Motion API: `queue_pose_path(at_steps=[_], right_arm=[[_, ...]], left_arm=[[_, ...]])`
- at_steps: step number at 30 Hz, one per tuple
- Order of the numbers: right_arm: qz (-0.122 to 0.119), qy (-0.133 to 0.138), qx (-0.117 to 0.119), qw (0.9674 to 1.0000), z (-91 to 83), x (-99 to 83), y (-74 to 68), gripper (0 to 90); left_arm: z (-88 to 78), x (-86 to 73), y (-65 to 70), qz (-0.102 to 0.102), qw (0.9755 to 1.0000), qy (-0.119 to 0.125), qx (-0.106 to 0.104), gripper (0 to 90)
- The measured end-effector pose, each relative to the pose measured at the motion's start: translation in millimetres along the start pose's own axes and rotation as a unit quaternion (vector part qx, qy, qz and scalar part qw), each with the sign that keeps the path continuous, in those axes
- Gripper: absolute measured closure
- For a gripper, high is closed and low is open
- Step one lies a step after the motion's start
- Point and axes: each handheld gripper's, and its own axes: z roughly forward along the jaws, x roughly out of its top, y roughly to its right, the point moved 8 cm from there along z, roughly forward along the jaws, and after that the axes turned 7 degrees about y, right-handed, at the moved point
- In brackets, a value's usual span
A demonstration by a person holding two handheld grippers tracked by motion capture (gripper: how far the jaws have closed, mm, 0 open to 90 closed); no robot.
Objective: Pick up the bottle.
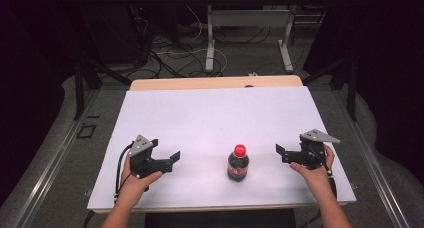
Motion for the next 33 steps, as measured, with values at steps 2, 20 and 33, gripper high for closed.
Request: queue_pose_path(at_steps=[2,20,33], right_arm=[[-0.004,-0.003,0.005,1.0,0.1,-0.7,-2.6,0.0],[-0.009,-0.006,0.016,0.9998,-0.7,0.6,-11.7,2.4],[-0.007,0.001,0.017,0.9998,4.2,-2.8,-12.3,2.8]], left_arm=[[3.1,0.7,12.7,0.002,0.9998,-0.003,-0.018,2.4],[60.7,14.3,120.5,0.066,0.9875,-0.042,-0.137,3.7],[91.0,-3.9,156.6,0.073,0.9791,-0.07,-0.176,9.2]])
